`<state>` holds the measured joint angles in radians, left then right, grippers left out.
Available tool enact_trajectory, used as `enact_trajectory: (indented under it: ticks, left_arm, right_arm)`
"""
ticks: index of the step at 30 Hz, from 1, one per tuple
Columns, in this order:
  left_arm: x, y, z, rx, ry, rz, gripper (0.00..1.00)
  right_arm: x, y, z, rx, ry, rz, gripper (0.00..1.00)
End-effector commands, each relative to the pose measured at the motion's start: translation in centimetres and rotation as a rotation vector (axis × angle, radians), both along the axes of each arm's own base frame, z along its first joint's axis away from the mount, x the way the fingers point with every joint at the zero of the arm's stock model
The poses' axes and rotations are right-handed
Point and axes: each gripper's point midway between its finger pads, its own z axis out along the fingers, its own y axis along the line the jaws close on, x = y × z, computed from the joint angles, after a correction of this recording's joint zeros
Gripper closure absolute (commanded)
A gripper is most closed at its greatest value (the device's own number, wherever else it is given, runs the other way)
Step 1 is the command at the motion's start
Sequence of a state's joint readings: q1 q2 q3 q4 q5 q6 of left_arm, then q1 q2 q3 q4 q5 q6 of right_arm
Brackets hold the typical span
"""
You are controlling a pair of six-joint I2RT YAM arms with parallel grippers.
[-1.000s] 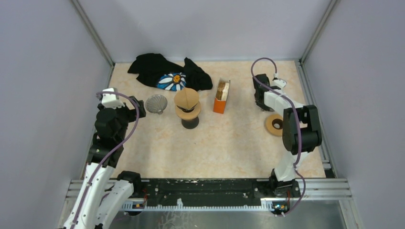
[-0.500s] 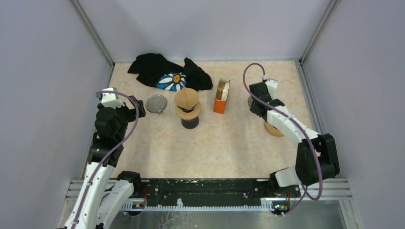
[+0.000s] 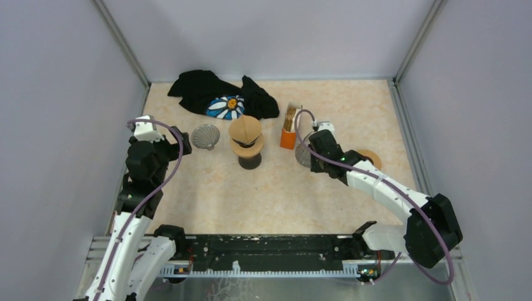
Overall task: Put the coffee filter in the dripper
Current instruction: Pick up the coffee server from the center of the board, then place the coffee server at the center of the board.
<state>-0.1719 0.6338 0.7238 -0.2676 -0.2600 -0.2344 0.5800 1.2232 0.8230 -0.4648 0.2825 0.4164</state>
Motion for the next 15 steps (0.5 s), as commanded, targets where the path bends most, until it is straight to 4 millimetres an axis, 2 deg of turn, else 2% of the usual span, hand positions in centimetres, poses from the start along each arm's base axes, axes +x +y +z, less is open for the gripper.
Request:
enact_trajectory:
  ticks: [1,7,15]
  left_arm:
    - [0.3,0.3,0.7,-0.007,-0.033,0.017,0.01]
    - [0.3,0.5,0.6,-0.005,-0.031,0.029,0.01]
    - [0.5,0.4,0.2,-0.002,-0.015,0.024,0.01]
  right_arm:
    - [-1.6,3.2,1.4,0.047,-0.056,0.150,1.00]
    - [-4.1,6.5,0.6,0.049,-0.042,0.304,1.00]
    - [-6.9,10.6,0.5,0.058,-0.080,0.475,1.00]
